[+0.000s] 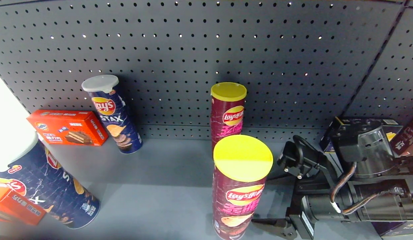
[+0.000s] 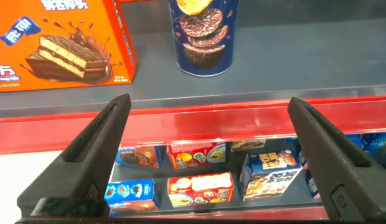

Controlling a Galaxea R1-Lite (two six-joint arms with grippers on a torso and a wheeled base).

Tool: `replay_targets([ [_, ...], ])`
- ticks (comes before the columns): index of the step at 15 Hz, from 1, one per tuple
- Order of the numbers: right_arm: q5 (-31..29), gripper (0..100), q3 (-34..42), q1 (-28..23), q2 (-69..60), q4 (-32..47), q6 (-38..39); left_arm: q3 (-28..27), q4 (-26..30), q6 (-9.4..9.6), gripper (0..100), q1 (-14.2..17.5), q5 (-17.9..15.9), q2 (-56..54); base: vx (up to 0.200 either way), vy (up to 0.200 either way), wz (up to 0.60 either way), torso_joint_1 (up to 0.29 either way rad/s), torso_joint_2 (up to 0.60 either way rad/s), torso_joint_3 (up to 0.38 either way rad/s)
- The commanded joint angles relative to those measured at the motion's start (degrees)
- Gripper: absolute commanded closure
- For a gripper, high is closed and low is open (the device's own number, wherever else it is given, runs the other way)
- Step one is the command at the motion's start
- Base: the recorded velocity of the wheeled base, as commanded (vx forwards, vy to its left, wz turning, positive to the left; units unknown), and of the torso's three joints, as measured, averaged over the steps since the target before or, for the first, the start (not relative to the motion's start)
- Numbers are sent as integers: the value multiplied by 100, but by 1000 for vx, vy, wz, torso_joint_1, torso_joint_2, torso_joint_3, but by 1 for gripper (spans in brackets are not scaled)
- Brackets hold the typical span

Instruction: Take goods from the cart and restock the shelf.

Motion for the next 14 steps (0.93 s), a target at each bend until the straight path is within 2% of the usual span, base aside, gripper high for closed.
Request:
replay_targets([
  [1,4,0,7,-78,-44,-2,-4,1,0,3,0,7,-2,11,0,0,0,0,0,0],
  [14,-14,0,-204,-16,158,-2,-4,1,0,-6,0,7,-2,11,0,0,0,0,0,0],
])
